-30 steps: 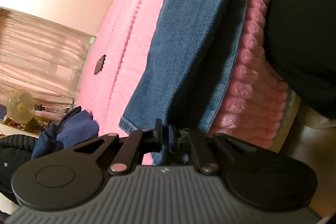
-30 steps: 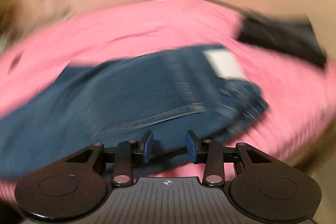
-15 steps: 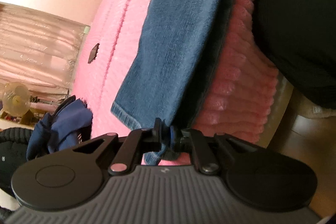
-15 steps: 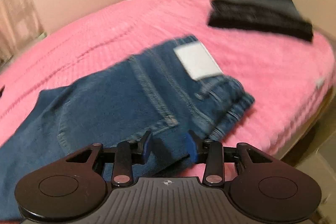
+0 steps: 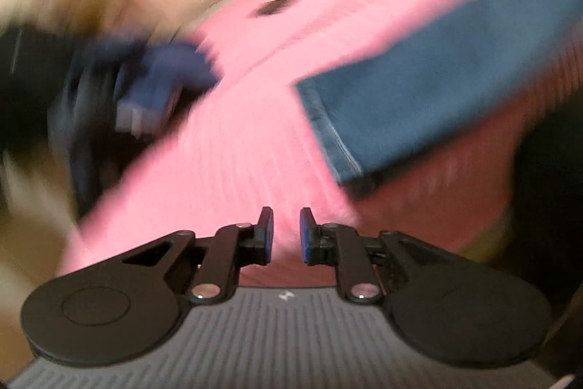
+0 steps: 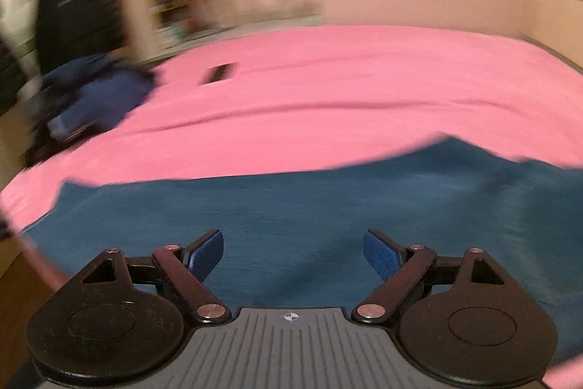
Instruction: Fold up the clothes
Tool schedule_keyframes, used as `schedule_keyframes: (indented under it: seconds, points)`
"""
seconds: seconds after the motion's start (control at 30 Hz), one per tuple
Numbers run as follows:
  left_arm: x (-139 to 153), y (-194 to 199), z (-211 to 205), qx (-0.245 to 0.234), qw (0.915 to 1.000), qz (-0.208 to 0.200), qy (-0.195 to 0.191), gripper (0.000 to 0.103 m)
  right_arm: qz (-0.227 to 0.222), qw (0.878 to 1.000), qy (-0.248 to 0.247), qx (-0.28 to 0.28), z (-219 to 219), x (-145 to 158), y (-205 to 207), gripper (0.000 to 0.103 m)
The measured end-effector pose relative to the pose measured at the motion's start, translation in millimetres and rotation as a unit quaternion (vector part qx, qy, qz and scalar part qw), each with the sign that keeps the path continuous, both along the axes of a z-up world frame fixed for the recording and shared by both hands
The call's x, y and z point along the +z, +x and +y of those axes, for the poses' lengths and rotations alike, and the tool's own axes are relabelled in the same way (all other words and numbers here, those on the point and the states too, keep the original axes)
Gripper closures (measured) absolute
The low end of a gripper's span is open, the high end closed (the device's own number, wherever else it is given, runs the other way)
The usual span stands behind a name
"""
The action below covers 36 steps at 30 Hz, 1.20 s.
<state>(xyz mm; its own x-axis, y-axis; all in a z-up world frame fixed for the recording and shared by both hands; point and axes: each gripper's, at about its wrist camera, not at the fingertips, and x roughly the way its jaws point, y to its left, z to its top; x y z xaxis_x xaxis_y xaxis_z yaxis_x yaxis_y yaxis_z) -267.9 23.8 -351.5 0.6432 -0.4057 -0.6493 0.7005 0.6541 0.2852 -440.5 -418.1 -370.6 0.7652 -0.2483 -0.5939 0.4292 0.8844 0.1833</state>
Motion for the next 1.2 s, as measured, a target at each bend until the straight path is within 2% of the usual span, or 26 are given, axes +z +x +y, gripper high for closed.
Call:
schedule_keyframes:
  seconds: [0.07, 0.13, 0.2, 0.33, 0.37, 0.43, 0.47, 0.5, 0.53, 0.63, 0.67, 0.8, 0.87, 1.0, 1.07, 1.1, 1.13, 1.2]
  points:
    - [0, 3, 10, 0.039, 0.9938, 0.071, -0.076, 0.078, -0.004, 0.999, 0.010, 0.031, 14, -5, 24, 0.016]
    - [-3, 4, 17, 0.073, 0.9780, 0.128, -0.147, 0.075, -0.013, 0.998, 0.029, 0.061, 28, -6, 47, 0.016]
    - [-9, 7, 23, 0.102, 0.9555, 0.177, -0.213, 0.075, -0.020, 0.993, 0.036, 0.115, 49, -3, 69, 0.016]
    - [-19, 16, 29, 0.149, 0.9025, 0.241, -0.324, 0.075, -0.003, 0.975, -0.015, 0.220, 94, -1, 110, 0.016]
    - [-21, 20, 29, 0.158, 0.8924, 0.250, -0.341, 0.076, 0.004, 0.971, -0.029, 0.237, 103, -3, 119, 0.016]
    - [-25, 25, 27, 0.173, 0.8811, 0.259, -0.356, 0.078, 0.018, 0.965, -0.058, 0.256, 114, -11, 134, 0.016]
    - [-27, 27, 24, 0.176, 0.8795, 0.261, -0.356, 0.086, 0.025, 0.963, -0.063, 0.261, 116, -16, 141, 0.016]
    - [-29, 27, 20, 0.173, 0.8819, 0.263, -0.351, 0.095, 0.032, 0.962, -0.058, 0.264, 115, -20, 149, 0.016]
    - [-30, 28, 16, 0.169, 0.8855, 0.264, -0.343, 0.098, 0.041, 0.962, -0.052, 0.265, 114, -25, 159, 0.016]
    - [-30, 28, 8, 0.157, 0.8993, 0.247, -0.325, 0.100, 0.075, 0.962, -0.045, 0.259, 107, -39, 192, 0.017]
    - [-30, 28, 7, 0.154, 0.9014, 0.243, -0.324, 0.100, 0.088, 0.962, -0.044, 0.253, 103, -44, 203, 0.017]
    - [-31, 34, 4, 0.147, 0.9011, 0.238, -0.331, 0.100, 0.130, 0.966, -0.048, 0.219, 84, -68, 236, 0.017]
    - [-35, 38, 3, 0.151, 0.8994, 0.247, -0.328, 0.100, 0.130, 0.968, -0.051, 0.207, 70, -77, 241, 0.017]
    - [-38, 35, 11, 0.156, 0.8939, 0.266, -0.325, 0.099, 0.124, 0.976, -0.047, 0.174, 51, -72, 235, 0.017]
    - [-40, 32, 17, 0.172, 0.8901, 0.270, -0.324, 0.091, 0.125, 0.979, -0.043, 0.153, 41, -72, 223, 0.017]
    - [-41, 31, 20, 0.183, 0.8882, 0.270, -0.324, 0.081, 0.124, 0.981, -0.043, 0.145, 36, -72, 217, 0.017]
    - [-41, 30, 24, 0.190, 0.8838, 0.272, -0.330, 0.081, 0.123, 0.982, -0.045, 0.139, 34, -71, 211, 0.017]
    - [-45, 30, 30, 0.199, 0.8684, 0.283, -0.355, 0.081, 0.113, 0.985, -0.033, 0.127, 30, -65, 198, 0.017]
